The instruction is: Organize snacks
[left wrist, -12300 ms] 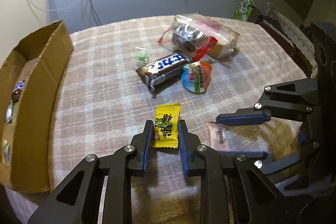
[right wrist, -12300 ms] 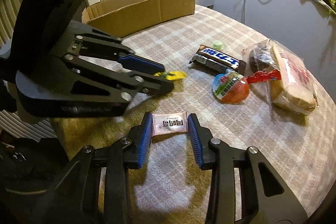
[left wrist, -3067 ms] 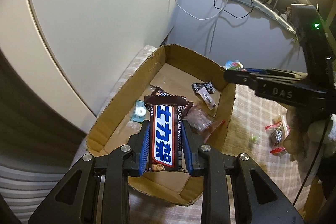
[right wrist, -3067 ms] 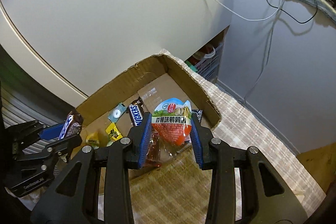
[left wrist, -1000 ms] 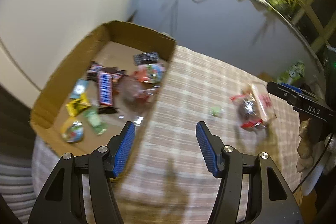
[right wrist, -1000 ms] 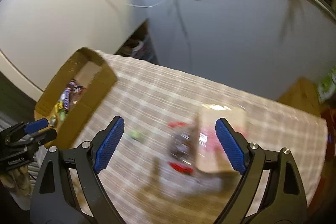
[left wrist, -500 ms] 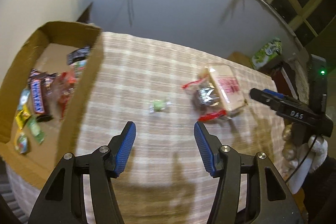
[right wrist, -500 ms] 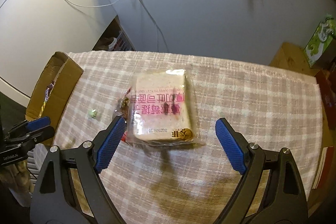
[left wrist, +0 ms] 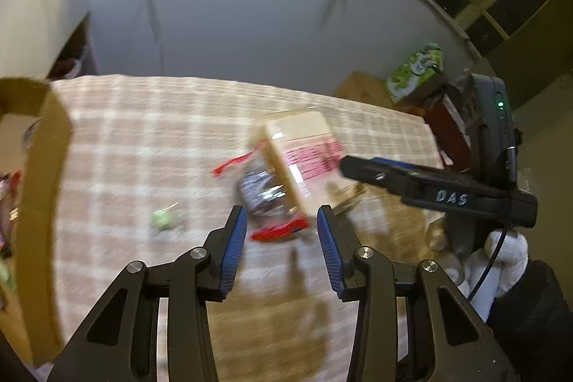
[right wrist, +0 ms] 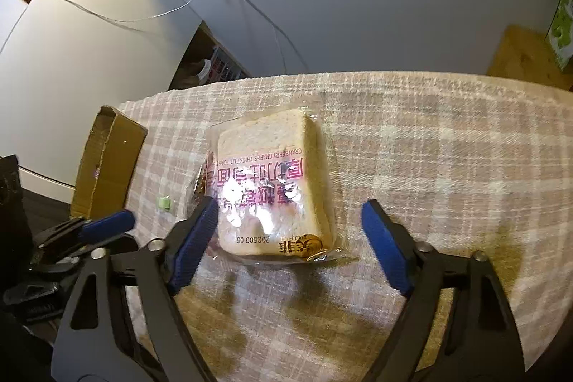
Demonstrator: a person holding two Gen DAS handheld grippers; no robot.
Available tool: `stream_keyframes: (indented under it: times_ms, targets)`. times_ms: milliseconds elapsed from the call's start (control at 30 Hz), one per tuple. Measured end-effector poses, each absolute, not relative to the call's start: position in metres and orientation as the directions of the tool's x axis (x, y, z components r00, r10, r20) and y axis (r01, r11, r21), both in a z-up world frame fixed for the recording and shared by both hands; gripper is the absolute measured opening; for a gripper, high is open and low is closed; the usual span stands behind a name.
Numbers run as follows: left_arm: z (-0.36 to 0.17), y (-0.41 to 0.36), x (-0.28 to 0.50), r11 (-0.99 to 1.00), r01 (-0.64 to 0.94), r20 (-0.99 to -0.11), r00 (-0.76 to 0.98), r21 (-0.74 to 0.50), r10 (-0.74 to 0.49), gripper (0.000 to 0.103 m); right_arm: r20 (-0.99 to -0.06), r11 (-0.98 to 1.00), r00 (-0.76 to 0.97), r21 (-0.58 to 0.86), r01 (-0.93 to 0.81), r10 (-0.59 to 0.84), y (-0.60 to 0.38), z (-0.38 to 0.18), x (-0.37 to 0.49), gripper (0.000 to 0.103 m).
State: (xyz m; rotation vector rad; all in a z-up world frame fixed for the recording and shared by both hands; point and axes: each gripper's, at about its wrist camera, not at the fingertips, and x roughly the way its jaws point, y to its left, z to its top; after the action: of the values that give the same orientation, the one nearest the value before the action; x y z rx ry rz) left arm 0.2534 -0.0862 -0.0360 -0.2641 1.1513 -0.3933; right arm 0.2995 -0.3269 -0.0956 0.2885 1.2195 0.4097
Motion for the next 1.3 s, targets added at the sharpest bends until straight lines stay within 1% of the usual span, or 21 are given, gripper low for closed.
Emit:
stream_keyframes:
  times_ms: [167, 267, 333, 567, 600, 733, 767, 800, 900, 1067, 1300]
  targets:
    - [-0.044, -0.106, 0.269, 0.875, 0.191, -0.816, 0.316, -0.446, -0.485, 0.037, -0.836, 0.876, 0.264, 0.461, -0.139, 0.481, -0.333, -0.102, 0.305, 0.077]
    - [-0.051, -0.114, 0.276, 0.87, 0.194, -0.819, 0.295, -0.453, -0.492, 0.037, -0.827, 0.865, 0.254, 0.483, -0.138, 0.502, -0.337, -0.103, 0.307, 0.073]
    - [-0.055, -0.119, 0.28, 0.871, 0.194, -0.825, 0.281, -0.451, -0.49, 0.037, -0.822, 0.859, 0.25, 0.493, -0.139, 0.512, -0.338, -0.103, 0.309, 0.07]
    - [-0.065, -0.126, 0.288, 0.892, 0.184, -0.851, 0.271, -0.412, -0.449, 0.037, -0.819, 0.85, 0.225, 0.507, -0.146, 0.527, -0.334, -0.108, 0.314, 0.069]
    - [-0.067, -0.125, 0.29, 0.896, 0.179, -0.856, 0.267, -0.407, -0.442, 0.039, -0.82, 0.849, 0.22, 0.508, -0.147, 0.529, -0.332, -0.109, 0.315, 0.069]
    - [-0.074, -0.128, 0.297, 0.893, 0.164, -0.858, 0.25, -0.419, -0.449, 0.04, -0.827, 0.851, 0.201, 0.504, -0.147, 0.525, -0.329, -0.114, 0.318, 0.069]
    - [-0.076, -0.129, 0.298, 0.893, 0.168, -0.859, 0.246, -0.418, -0.449, 0.042, -0.831, 0.855, 0.199, 0.5, -0.14, 0.519, -0.329, -0.116, 0.319, 0.069]
    - [-0.079, -0.131, 0.3, 0.89, 0.174, -0.859, 0.238, -0.423, -0.454, 0.05, -0.832, 0.855, 0.198, 0.501, -0.135, 0.518, -0.329, -0.117, 0.32, 0.069]
    - [-0.082, -0.138, 0.3, 0.889, 0.19, -0.859, 0.24, -0.416, -0.453, 0.056, -0.821, 0.841, 0.182, 0.528, -0.117, 0.541, -0.332, -0.122, 0.324, 0.07]
    - [-0.084, -0.142, 0.301, 0.878, 0.199, -0.847, 0.241, -0.436, -0.475, 0.057, -0.815, 0.832, 0.166, 0.541, -0.125, 0.555, -0.331, -0.123, 0.327, 0.07]
    - [-0.082, -0.15, 0.297, 0.868, 0.224, -0.84, 0.234, -0.444, -0.49, 0.057, -0.849, 0.865, 0.17, 0.481, -0.145, 0.5, -0.319, -0.114, 0.32, 0.069]
